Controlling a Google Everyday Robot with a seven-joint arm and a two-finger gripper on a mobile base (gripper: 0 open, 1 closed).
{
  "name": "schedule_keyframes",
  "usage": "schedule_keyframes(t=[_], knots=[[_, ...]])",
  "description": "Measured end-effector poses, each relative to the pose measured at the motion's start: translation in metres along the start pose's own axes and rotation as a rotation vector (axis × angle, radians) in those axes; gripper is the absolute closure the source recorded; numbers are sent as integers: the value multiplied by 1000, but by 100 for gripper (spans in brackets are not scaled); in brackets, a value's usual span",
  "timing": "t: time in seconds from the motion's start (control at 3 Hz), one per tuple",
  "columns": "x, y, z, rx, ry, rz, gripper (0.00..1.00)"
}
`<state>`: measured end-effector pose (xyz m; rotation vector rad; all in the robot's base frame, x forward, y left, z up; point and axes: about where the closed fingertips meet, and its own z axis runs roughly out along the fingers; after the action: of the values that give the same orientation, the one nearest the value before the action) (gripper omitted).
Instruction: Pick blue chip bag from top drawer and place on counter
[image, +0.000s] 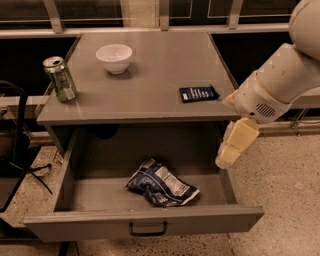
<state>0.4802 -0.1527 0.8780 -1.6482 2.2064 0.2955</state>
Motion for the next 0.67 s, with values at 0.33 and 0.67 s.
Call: schedule_keyframes(t=[0.33,0.67], knots=[[0,0,0,-2,-1,1,0],[6,-3,9,-30,11,52,0]])
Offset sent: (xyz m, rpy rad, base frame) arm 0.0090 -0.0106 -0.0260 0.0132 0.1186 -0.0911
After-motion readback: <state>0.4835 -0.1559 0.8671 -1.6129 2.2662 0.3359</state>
